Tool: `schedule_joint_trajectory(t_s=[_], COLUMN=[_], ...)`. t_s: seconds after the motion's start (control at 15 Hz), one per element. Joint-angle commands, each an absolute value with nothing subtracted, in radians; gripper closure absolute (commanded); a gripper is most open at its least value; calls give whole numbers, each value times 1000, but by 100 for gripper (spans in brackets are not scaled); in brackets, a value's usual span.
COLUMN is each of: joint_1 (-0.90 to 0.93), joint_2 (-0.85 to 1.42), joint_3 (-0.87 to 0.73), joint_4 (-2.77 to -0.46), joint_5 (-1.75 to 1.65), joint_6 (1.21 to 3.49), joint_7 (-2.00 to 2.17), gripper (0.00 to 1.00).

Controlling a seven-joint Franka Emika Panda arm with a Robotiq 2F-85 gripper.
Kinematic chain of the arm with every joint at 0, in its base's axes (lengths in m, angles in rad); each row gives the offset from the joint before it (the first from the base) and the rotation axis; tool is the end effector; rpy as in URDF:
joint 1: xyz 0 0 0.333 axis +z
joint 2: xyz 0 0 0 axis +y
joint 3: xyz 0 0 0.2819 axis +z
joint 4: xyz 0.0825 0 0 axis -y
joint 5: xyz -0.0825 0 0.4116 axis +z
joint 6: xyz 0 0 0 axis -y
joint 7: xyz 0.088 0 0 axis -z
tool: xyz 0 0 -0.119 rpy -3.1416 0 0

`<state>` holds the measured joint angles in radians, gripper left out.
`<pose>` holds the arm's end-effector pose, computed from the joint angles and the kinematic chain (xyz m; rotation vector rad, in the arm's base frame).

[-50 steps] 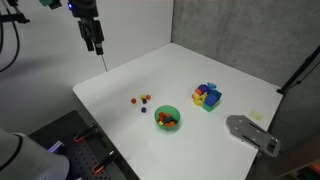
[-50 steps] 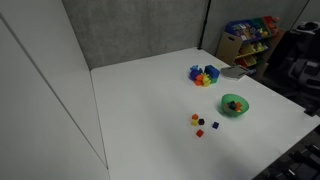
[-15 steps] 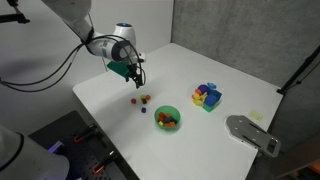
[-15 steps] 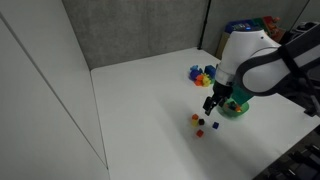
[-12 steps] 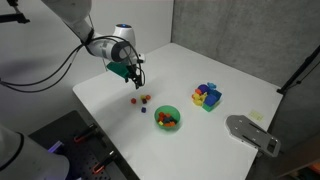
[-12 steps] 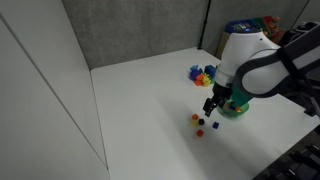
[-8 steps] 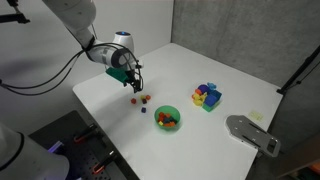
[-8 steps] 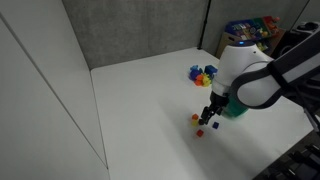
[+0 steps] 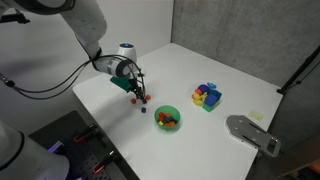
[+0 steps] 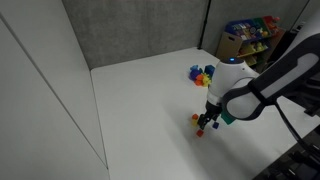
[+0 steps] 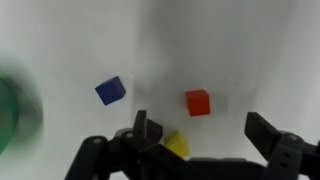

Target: Put the block into the bowl

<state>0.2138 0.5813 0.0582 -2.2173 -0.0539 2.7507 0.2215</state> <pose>0.5014 0.1464 0.0409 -3.1363 -0.1444 0.0753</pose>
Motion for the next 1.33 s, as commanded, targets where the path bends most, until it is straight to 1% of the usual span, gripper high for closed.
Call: schedule_joint_trajectory(t_s=[0.0,0.53,0.6,0.67,0.8,0.87,0.93,1.2,1.27], joint_1=[208,218,221,222,226,227,226,210,207], joint_2=[640,747,757,765,775,776,772,735,719], joint_3=[61,71,70,72,72,74,77,93,94], joint_4=[-2172,-2120,-2116,-2111,-2104,-2102,-2102,-2108,-2111], joint_5=[-36,-36,-36,-36,-35,-34,-33,-21,-20], joint_6=[2765,2852,2859,2861,2863,2860,2856,2838,2834], joint_7=[193,177,178,175,175,174,173,167,165], gripper=[0,0,25,26,42,51,58,91,94])
